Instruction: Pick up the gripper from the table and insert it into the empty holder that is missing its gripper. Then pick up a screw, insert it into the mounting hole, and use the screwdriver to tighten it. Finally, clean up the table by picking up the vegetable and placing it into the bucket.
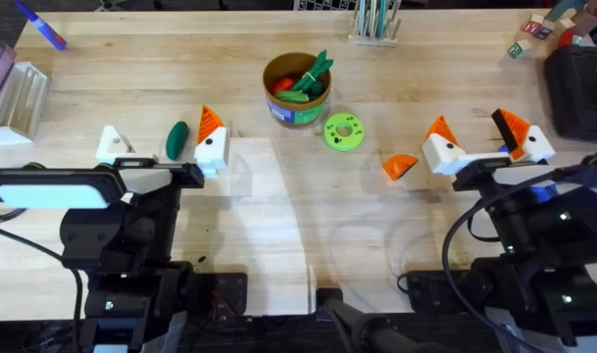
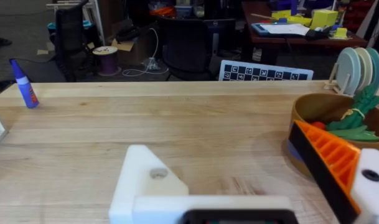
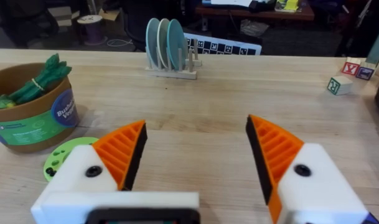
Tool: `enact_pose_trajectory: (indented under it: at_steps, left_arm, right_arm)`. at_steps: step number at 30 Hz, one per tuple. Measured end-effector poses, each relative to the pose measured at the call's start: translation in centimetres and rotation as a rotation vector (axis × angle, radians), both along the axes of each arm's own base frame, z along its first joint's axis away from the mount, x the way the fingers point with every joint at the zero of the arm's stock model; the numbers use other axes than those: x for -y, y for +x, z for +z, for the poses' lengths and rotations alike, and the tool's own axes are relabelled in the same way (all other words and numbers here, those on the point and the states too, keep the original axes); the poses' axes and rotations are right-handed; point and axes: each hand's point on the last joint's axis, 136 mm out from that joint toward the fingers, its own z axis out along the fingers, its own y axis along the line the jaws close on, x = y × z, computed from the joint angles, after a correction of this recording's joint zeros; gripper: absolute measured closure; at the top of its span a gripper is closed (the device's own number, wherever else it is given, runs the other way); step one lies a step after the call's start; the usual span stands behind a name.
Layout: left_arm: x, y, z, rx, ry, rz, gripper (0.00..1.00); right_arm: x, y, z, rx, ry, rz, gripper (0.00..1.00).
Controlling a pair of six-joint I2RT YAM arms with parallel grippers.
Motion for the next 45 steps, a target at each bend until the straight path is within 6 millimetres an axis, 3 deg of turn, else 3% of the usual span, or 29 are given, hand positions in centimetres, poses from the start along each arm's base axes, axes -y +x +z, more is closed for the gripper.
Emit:
enact_pose_trajectory:
  at_steps: [16, 19, 22, 24, 27, 31, 37, 42, 43, 45]
  left_arm:
    - [-0.1, 0.0, 0.0, -0.002, -0.032, 0.008, 0.016]
    - [-0.7, -0.4, -0.4, -0.074, -0.069, 0.042, 0.016]
    - [-1.4, -1.3, 1.0, -0.16, -0.084, 0.091, 0.015]
    - [-2.0, -2.0, 2.6, -0.217, -0.084, 0.129, 0.015]
    - [-2.6, -2.6, 3.5, -0.344, -0.065, 0.168, 0.015]
    - [-3.0, -1.6, 1.4, -0.557, 0.004, 0.185, 0.015]
    - [-3.1, 1.2, -4.2, -0.801, 0.062, 0.176, 0.015]
    - [-2.8, 1.7, -7.2, -0.915, 0.073, 0.157, 0.015]
    - [-2.5, 1.9, -7.5, -0.923, 0.063, 0.142, 0.064]
    - [-2.1, 2.0, -7.6, -0.924, 0.056, 0.117, 0.36]
  right_arm:
    - [0.4, -0.1, -0.5, -0.031, -0.002, -0.02, 0.042]
    - [0.4, -1.1, -1.2, -0.141, -0.003, -0.025, 0.042]
    - [0.6, -2.5, -2.2, -0.291, -0.009, -0.035, 0.042]
    - [0.7, -3.3, -1.2, -0.353, -0.012, -0.041, 0.042]
    - [0.8, -4.0, 1.6, -0.391, -0.014, -0.044, 0.042]
    - [0.8, -3.3, 4.4, -0.421, -0.015, -0.045, 0.041]
    - [0.8, -2.1, 3.0, -0.519, -0.018, -0.045, 0.041]
    - [0.9, -2.0, 3.0, -0.52, -0.017, -0.047, 0.04]
    - [0.9, -1.9, 3.1, -0.518, -0.017, -0.047, 0.041]
    - [0.9, -1.9, 3.1, -0.518, -0.018, -0.049, 0.041]
